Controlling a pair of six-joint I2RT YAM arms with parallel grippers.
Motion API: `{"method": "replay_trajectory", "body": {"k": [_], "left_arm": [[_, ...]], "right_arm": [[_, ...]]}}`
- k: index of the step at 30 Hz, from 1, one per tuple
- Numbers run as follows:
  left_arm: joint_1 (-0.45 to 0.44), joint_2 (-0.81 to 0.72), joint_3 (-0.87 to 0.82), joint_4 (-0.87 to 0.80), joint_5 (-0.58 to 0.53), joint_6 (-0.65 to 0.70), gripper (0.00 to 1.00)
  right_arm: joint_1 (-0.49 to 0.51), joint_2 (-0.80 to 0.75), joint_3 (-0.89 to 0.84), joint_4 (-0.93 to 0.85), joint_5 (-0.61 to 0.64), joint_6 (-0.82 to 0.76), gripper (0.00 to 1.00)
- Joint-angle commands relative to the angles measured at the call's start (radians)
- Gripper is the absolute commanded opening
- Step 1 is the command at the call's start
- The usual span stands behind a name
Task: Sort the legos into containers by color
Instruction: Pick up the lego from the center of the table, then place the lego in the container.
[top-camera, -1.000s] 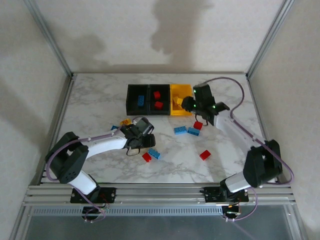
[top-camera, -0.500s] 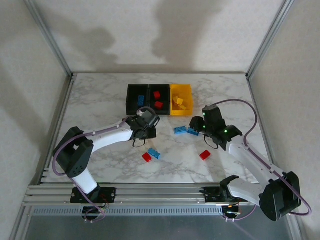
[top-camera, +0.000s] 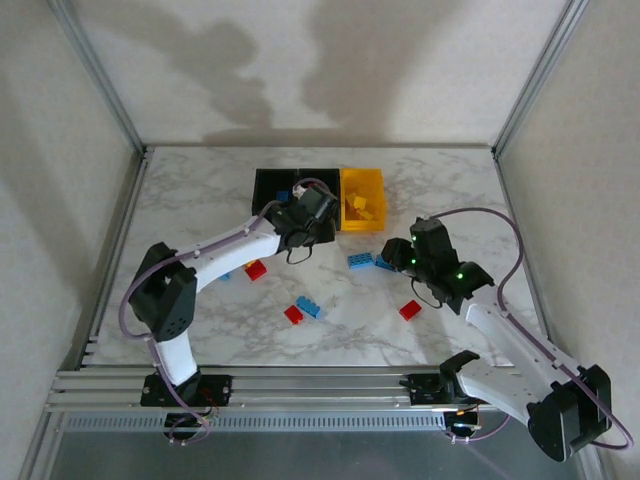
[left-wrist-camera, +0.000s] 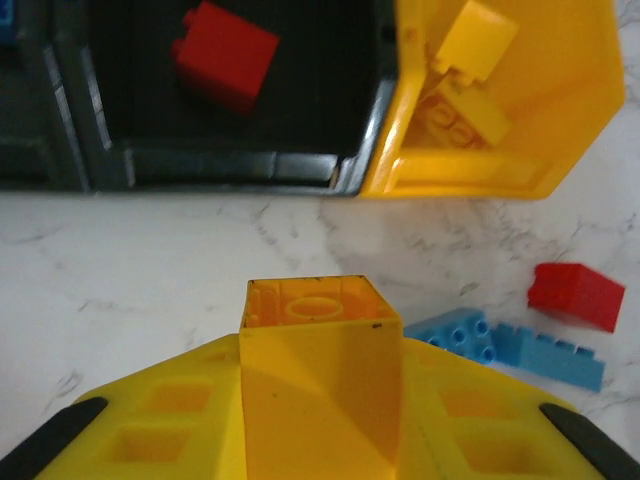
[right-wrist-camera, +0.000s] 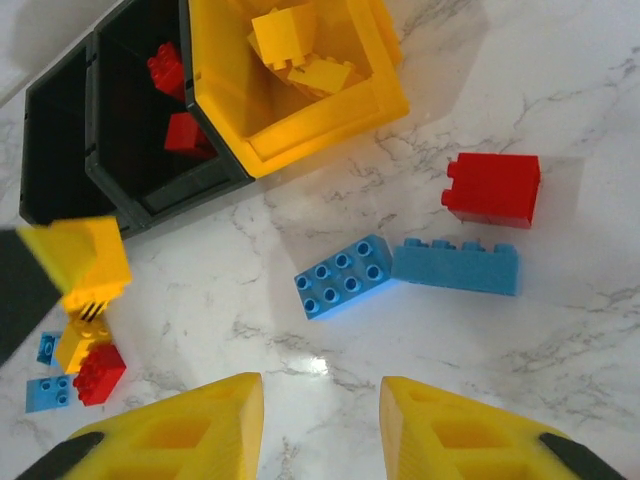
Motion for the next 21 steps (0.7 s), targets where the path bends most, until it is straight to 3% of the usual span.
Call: {"method": "replay_trajectory", "body": {"k": [1, 12, 21], "left_arm": [[-0.003, 0.071, 0.115, -0.033, 0.008, 0.028, 0.24], [-0.013, 0.352, 0.492, -0.078, 0.030, 0.040, 0.24], [-0.019, 0.616, 0.848, -0.185, 0.055, 0.052, 0.25]], "right_arm": [[0.016, -0.067, -0.046, -0.045, 0.025, 0.050, 0.35], [0.018, -0.193, -0.143, -0.097, 0.029, 0.095, 0.36], [0.018, -0.206, -0.159, -0.113, 0.054, 0.106, 0.36]]}}
